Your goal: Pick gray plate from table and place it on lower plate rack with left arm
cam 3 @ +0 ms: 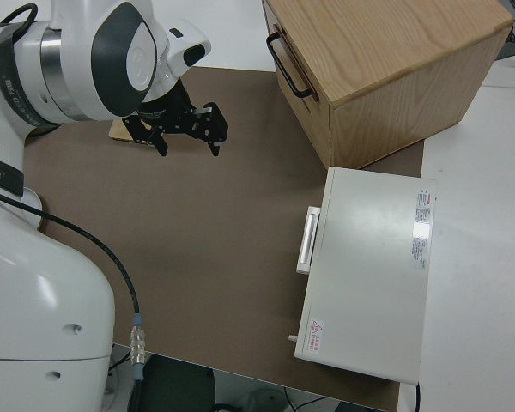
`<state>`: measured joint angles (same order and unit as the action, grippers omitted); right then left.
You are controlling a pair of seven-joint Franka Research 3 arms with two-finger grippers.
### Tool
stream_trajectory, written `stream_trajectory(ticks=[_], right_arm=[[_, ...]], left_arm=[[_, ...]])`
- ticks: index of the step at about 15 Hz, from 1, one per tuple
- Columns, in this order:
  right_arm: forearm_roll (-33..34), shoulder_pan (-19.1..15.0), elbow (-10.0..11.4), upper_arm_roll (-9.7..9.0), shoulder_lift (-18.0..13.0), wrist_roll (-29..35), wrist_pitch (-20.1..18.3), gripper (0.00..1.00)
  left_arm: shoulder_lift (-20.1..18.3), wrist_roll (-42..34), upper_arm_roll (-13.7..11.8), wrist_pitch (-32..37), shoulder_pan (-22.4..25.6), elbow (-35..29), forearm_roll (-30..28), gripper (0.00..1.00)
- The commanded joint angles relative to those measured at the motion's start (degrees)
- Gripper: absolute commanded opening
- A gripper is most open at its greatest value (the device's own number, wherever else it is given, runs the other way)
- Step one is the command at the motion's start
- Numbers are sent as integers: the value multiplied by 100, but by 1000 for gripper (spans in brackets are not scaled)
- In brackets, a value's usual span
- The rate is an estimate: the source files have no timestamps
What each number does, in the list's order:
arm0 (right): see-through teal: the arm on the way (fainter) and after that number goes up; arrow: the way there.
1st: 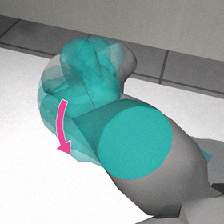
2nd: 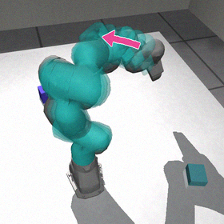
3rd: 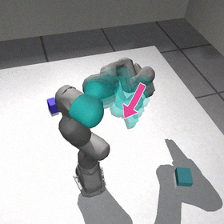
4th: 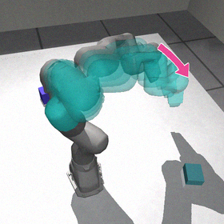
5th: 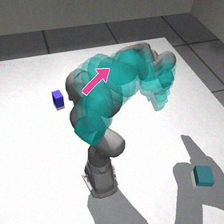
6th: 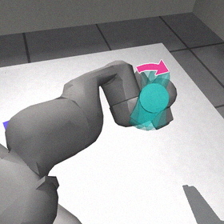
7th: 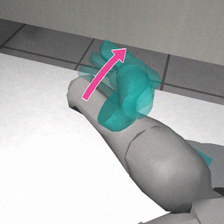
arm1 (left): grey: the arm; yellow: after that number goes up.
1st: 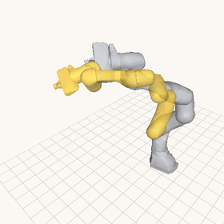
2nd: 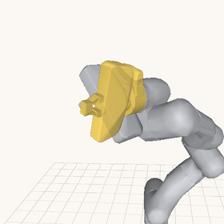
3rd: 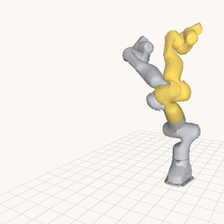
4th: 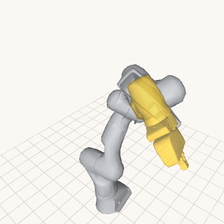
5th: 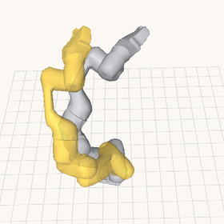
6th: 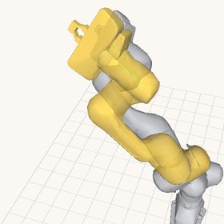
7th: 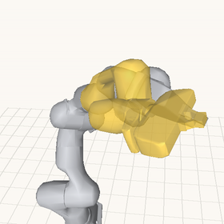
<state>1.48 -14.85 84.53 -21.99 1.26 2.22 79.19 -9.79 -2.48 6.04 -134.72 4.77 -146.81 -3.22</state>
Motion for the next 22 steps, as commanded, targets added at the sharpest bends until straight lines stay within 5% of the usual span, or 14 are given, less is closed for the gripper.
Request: stream_trajectory(ticks=[1, 6, 10, 13, 22], right_arm=[[37, -132, -41, -121, -20, 68, -62, 983], [37, -132, -41, -113, -12, 68, -62, 983], [37, -132, -33, -121, -12, 68, -62, 983], [37, -132, -41, -121, -12, 68, -62, 983], [37, -132, -41, -113, -12, 68, -62, 983]], left_arm=[[161, 46, -32, -292, -73, -155, -56, 993], [249, 46, -32, -301, -64, -155, -56, 925], [267, 46, -32, -310, -64, -155, -56, 323], [284, 37, -32, -318, -64, -155, -56, 34], [250, -7, -41, -240, -47, -59, -56, 0]])
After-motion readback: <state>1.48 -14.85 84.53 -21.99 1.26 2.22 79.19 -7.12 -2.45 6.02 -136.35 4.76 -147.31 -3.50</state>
